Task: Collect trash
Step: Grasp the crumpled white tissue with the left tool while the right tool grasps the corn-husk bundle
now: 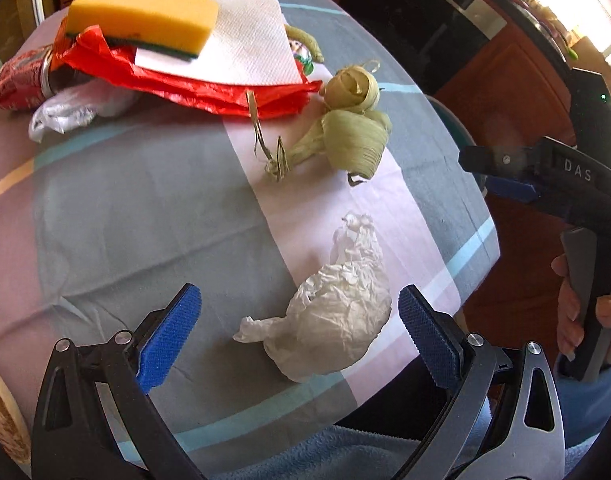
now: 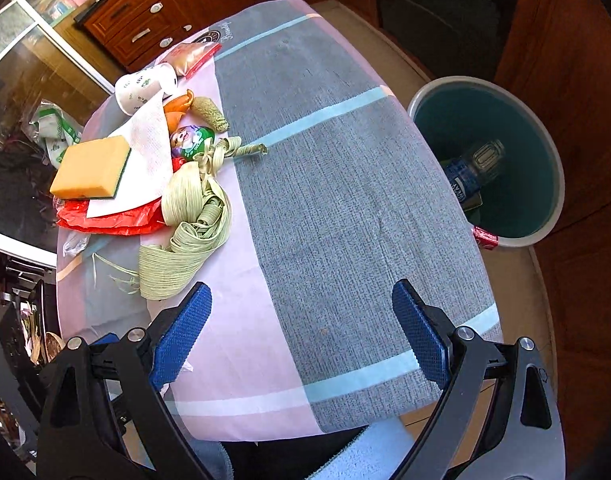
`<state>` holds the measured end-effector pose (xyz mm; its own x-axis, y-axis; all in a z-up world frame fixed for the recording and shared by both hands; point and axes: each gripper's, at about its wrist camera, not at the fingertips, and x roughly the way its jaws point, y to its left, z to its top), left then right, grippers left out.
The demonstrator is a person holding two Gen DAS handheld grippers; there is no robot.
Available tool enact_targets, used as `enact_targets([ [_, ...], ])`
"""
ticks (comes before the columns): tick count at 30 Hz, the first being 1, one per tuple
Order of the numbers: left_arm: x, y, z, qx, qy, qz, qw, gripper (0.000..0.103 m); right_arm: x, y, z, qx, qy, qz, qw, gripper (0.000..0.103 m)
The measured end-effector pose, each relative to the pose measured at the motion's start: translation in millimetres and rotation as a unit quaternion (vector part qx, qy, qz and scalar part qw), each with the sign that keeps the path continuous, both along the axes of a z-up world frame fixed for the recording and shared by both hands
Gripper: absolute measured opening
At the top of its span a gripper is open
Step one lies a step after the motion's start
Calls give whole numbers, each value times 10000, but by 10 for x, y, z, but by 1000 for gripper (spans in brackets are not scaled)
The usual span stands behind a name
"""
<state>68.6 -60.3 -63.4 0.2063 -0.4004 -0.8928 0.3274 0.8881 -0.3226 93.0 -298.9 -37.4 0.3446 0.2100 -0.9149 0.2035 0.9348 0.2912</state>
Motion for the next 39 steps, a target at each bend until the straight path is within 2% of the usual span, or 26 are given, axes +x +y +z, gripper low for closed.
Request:
enact_targets([
  [2,-16,-15,-38,-70,32,-26,10000,99,12,28,-22,50,42,12,10000,88],
  [5,-41,-66,-59,19,-139,-129,9998,99,35,101,-52,51,91,59,9999,88],
  [8,-44,-85,-45,-10,-238,-238,9994,95,68,188,-79,33,139,148,9998,88],
  [10,-68,-129,-29,92,-395,-381,9985,77,91,235,-95,18,173,177,9997,88],
  [12,-76,-158,-24,119,-442,-510,9976,42,120,287,-110,4,193,217,9996,88],
  [14,-50,-133,-37,28,-334,-544,9980,22,153,344,-123,9,200,274,9994,88],
  [22,287,466,60,-8,-511,351,9981,21,381,624,-127,-23,139,532,9985,88],
  [28,410,766,29,-149,-385,698,9967,24,609,870,-166,-151,-41,732,9972,88],
  [30,412,812,10,-182,-347,747,9964,41,656,955,-192,-315,-117,830,9960,88],
  [32,396,836,3,-184,-370,778,9961,51,681,1010,-214,-454,-194,882,9949,88],
  [34,382,807,9,-166,-373,749,9964,53,688,1020,-257,-522,-141,865,9948,87],
  [35,378,792,13,-139,-377,720,9966,57,690,1015,-282,-528,-98,848,9950,82],
  [37,361,745,16,-66,-409,647,9970,63,681,1003,-330,-471,-19,867,9951,65],
  [39,343,673,11,32,-438,577,9974,71,641,985,-327,-534,-68,862,9948,54],
])
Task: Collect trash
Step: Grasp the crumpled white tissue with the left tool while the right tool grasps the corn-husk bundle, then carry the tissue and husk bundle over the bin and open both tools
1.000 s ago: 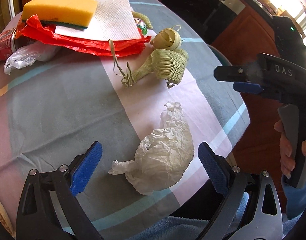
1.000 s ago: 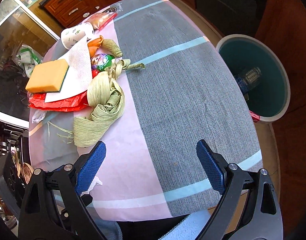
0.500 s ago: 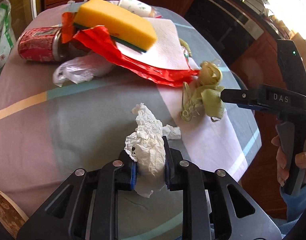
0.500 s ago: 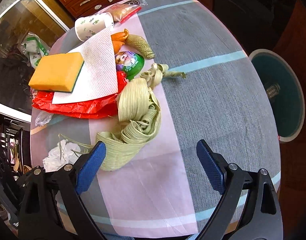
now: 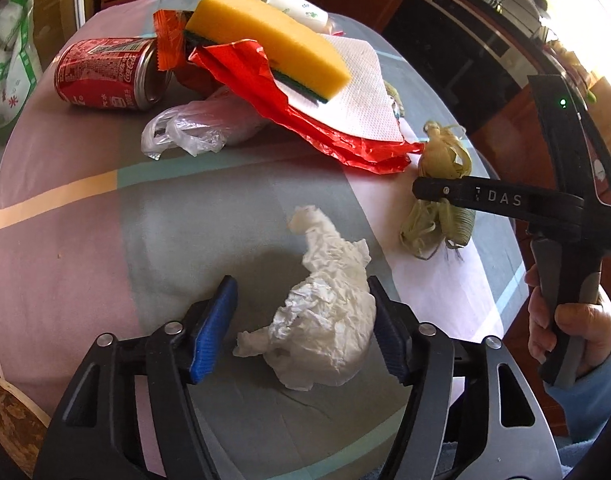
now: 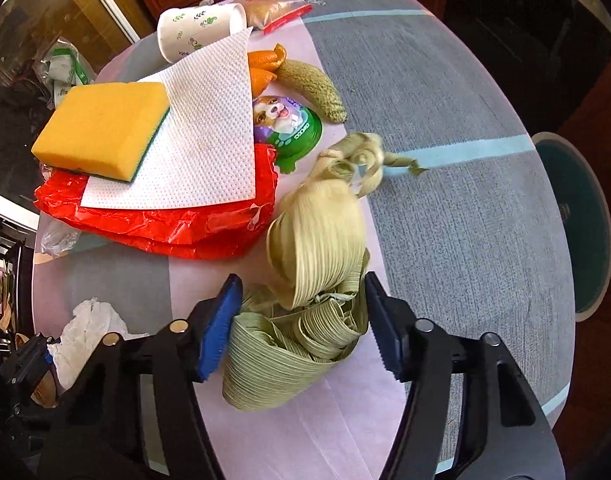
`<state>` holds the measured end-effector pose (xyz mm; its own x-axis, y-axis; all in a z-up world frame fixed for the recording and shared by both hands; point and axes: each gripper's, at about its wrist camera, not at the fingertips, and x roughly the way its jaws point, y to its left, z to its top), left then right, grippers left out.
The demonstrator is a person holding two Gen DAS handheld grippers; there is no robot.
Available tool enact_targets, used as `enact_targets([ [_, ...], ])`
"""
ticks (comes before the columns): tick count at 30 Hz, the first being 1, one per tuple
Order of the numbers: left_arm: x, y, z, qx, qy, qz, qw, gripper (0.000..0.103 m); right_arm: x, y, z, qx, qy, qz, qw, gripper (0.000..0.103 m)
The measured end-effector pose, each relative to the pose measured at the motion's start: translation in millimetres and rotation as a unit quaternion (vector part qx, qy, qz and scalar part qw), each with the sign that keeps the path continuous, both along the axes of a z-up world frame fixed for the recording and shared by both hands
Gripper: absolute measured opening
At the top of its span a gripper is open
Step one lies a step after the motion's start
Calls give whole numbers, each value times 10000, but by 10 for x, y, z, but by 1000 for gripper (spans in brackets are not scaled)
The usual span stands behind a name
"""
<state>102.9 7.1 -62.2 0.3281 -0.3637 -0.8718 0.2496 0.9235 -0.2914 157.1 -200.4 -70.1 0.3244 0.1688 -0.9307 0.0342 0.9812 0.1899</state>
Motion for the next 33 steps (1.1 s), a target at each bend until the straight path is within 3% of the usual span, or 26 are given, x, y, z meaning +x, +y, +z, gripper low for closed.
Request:
enact_targets([
  [5,-25,-113,-4,265,-70,-21,9996,71,-108,-70,106,210,-65,97,9997,42],
  [7,-39,-138,1,424,-102,-40,9990,45,-152,-105,151,265,-112,110,9995,40],
  [8,-46,-153,3,489,-91,-52,9987,25,-178,-133,175,303,-145,105,9994,39],
  [9,-46,-153,6,474,-55,-38,9989,22,-207,-156,198,341,-170,98,9992,38],
  [14,-67,-76,137,336,-73,188,9992,21,-313,-357,347,548,-336,-48,9979,38],
  [19,-37,-177,407,182,-229,115,9995,21,-394,-649,496,771,-545,-284,9951,37],
  [26,61,-646,773,46,-477,-346,9983,21,-505,-1133,702,976,-876,-735,9886,38],
  [33,179,-1330,935,113,-688,-912,9934,21,-656,-1790,879,1005,-1205,-1312,9789,38],
])
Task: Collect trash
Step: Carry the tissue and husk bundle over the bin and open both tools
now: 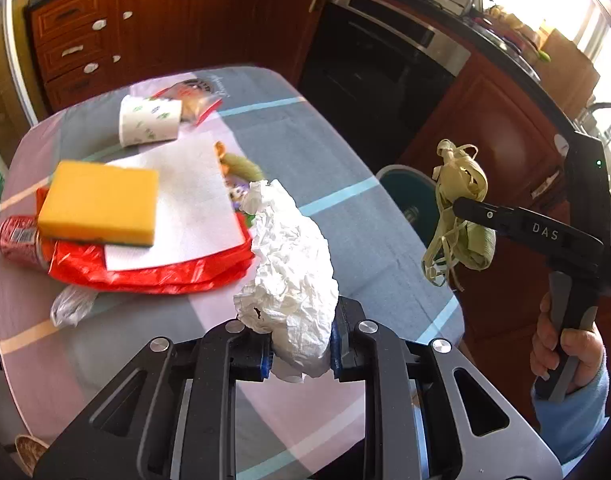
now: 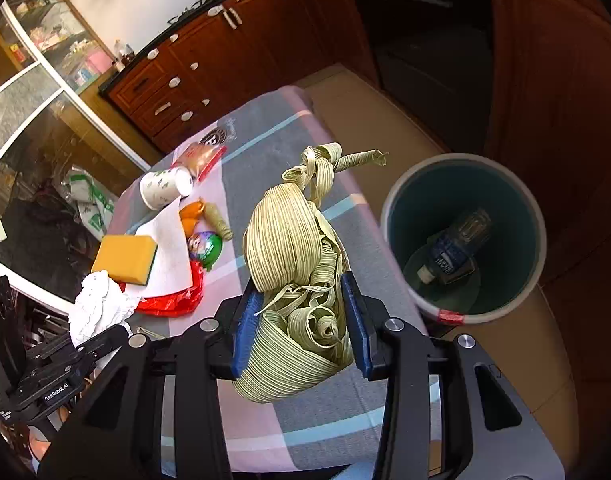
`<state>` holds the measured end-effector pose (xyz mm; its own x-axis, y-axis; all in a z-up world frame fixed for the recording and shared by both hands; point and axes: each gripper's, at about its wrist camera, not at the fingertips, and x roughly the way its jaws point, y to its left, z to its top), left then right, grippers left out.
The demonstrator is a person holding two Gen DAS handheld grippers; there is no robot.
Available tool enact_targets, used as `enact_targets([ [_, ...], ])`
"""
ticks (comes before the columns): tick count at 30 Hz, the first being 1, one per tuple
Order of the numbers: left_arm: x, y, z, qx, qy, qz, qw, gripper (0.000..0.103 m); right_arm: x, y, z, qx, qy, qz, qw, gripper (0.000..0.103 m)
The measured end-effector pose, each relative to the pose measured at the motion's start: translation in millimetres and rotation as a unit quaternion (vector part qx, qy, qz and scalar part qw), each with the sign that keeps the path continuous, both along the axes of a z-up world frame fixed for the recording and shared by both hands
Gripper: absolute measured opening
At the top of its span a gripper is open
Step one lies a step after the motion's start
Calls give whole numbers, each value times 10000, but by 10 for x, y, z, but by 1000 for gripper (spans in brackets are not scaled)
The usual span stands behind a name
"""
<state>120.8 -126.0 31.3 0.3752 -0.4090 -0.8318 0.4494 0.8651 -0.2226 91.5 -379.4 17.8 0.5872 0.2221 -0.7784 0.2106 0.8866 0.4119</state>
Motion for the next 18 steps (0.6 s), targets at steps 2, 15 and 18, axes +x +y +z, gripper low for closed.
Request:
enact_targets([
  [2,41,-225,27,27,-22,-175,9998,22,-48,-203,42,-2,-88,-178,9998,38],
  [15,317,-1799,-69,240,52,-1198,9925,22,-242,-1347,-67,-22,-38,-1037,9946,39],
  [18,357,-2043,-199,318,184,-1334,9904,22,-238,-1522,-188,40,93,-1133,9935,39],
])
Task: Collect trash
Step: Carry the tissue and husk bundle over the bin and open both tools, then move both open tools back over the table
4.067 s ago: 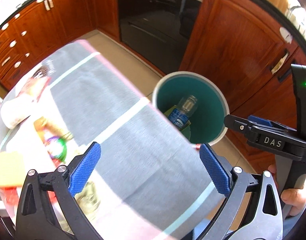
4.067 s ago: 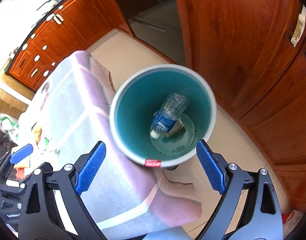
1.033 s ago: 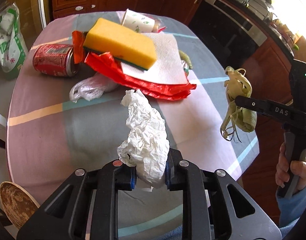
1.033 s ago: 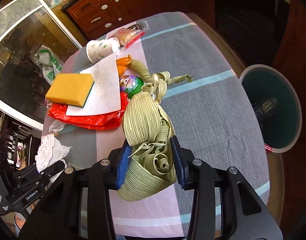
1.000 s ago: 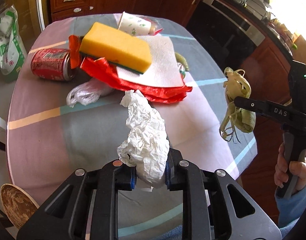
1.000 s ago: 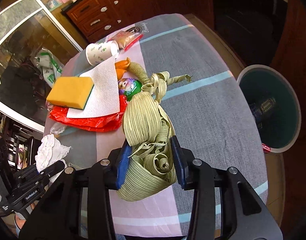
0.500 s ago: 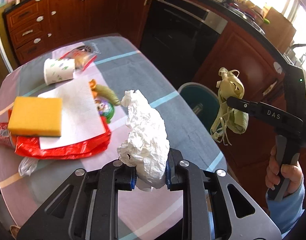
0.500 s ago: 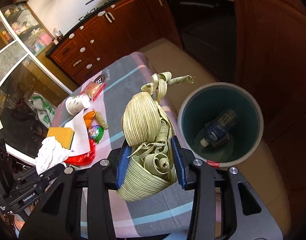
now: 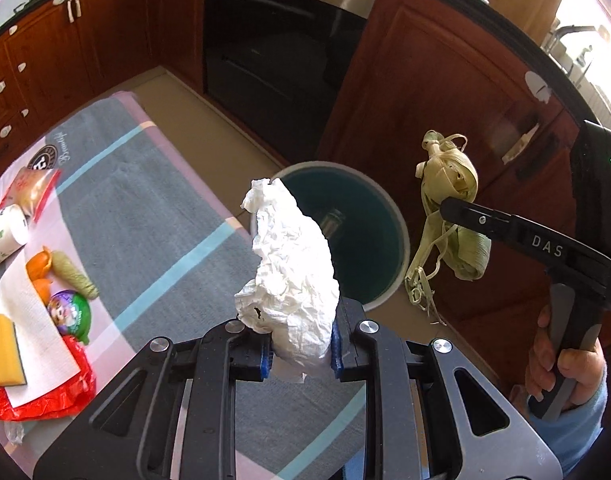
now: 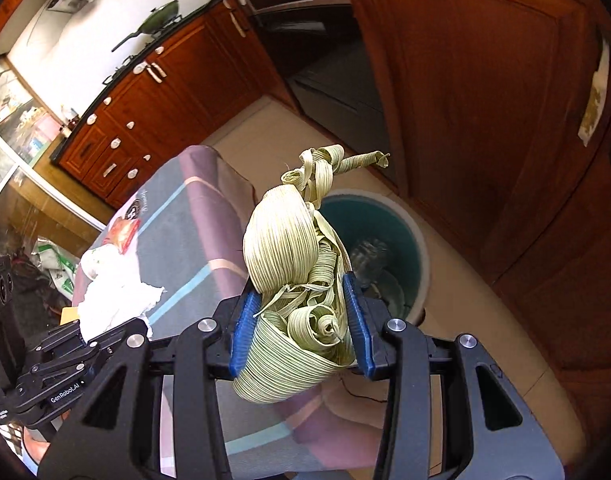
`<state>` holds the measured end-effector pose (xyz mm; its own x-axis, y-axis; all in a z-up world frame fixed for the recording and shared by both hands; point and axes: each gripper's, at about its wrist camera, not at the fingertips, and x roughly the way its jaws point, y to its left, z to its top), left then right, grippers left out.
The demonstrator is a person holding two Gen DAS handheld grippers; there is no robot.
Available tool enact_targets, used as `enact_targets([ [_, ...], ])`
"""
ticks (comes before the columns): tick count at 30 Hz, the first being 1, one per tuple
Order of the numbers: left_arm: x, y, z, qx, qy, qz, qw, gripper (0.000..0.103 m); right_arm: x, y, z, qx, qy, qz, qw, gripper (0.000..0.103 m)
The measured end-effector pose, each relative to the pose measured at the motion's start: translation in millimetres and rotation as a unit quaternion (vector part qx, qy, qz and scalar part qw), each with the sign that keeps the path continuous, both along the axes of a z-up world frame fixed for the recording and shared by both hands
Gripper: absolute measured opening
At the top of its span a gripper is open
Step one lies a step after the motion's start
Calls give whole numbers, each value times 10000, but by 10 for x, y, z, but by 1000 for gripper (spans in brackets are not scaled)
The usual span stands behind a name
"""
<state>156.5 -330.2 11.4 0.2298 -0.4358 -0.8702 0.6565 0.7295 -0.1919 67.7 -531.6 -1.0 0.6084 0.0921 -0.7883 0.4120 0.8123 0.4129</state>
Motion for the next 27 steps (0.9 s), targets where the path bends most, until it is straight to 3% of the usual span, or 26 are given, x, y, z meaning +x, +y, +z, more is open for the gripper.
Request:
enact_targets([
  [16,323,-739,-429,311,279,-397,9983,23,267,-357,-531,326,535,-26,9980,43],
  [18,357,-775,-467,359,277,-385,9982,33,331,-345,-559,342,582,8,9977,47],
  [19,371,-790,-478,371,245,-366,9983,49,353,-347,-576,382,595,18,9975,47],
  [21,380,-807,-477,350,161,-354,9986,66,385,-357,-594,445,572,-15,9974,58],
  [23,389,-820,-477,342,143,-346,9987,75,394,-348,-605,457,529,-84,9975,69],
  [27,422,-779,-494,338,163,-296,9989,82,404,-371,-594,492,499,-219,9973,77],
])
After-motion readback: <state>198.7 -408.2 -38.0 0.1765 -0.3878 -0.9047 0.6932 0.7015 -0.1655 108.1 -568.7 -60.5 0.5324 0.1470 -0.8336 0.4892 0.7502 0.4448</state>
